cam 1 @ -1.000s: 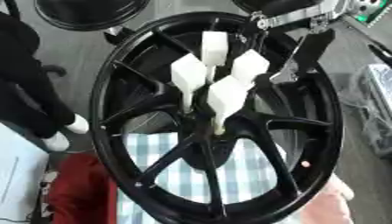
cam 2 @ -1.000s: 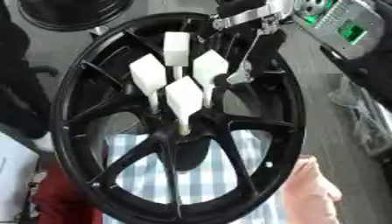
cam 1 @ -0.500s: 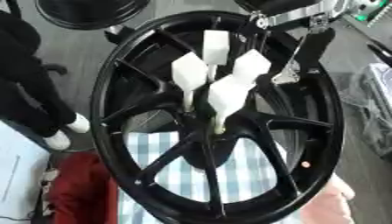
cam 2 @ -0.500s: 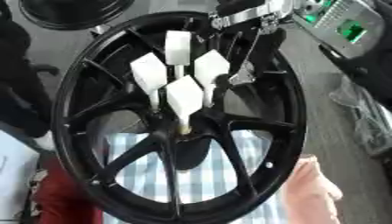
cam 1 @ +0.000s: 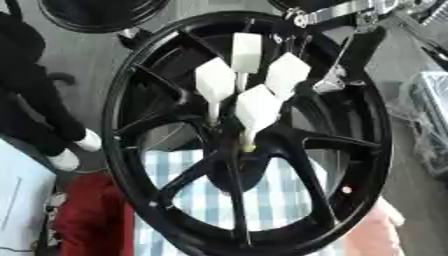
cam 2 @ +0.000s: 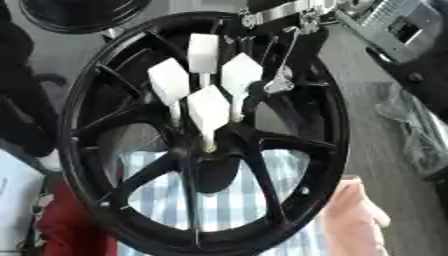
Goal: Pull the pin out of the wheel hub.
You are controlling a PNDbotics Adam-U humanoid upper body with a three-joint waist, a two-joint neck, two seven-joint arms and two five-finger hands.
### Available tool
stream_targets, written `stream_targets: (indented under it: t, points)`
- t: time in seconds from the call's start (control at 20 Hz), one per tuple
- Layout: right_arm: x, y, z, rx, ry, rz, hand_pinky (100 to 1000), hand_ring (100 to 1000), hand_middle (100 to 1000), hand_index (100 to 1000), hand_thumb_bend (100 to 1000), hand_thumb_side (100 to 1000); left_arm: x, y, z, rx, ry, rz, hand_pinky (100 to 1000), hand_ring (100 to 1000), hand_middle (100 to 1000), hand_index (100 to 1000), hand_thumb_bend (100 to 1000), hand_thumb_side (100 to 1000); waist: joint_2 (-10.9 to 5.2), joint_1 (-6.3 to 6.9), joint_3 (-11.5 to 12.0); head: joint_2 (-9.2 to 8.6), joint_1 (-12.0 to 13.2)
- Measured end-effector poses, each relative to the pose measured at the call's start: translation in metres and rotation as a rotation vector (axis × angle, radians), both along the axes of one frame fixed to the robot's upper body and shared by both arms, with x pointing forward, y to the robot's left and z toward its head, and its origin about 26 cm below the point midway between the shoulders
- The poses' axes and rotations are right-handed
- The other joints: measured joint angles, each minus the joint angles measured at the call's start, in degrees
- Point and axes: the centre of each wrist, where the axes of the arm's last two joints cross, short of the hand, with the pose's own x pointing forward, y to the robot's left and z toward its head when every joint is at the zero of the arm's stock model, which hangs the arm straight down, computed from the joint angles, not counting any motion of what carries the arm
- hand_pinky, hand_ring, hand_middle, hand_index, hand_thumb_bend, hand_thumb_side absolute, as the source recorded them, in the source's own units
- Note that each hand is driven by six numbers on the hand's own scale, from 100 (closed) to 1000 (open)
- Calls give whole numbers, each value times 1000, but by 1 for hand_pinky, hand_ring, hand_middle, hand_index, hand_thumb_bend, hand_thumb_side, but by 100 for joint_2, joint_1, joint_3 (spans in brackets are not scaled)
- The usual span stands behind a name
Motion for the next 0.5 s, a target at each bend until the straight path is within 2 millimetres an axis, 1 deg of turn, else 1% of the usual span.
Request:
stream_targets:
  t: [0.3, 0.5]
  points:
    - [-9, -7, 16, 27, -22, 0, 689, 613, 405, 546, 120, 100, 0, 0, 0, 0, 1, 0, 740, 798, 706, 721, 243, 618, -1, -14, -20, 2, -9]
    - [-18, -19, 32, 67, -47, -6, 690, 611, 404, 545, 124, 100, 0, 0, -1, 0, 2, 1, 741, 798, 707, 721, 242, 619, -1, -18, -31, 3, -14]
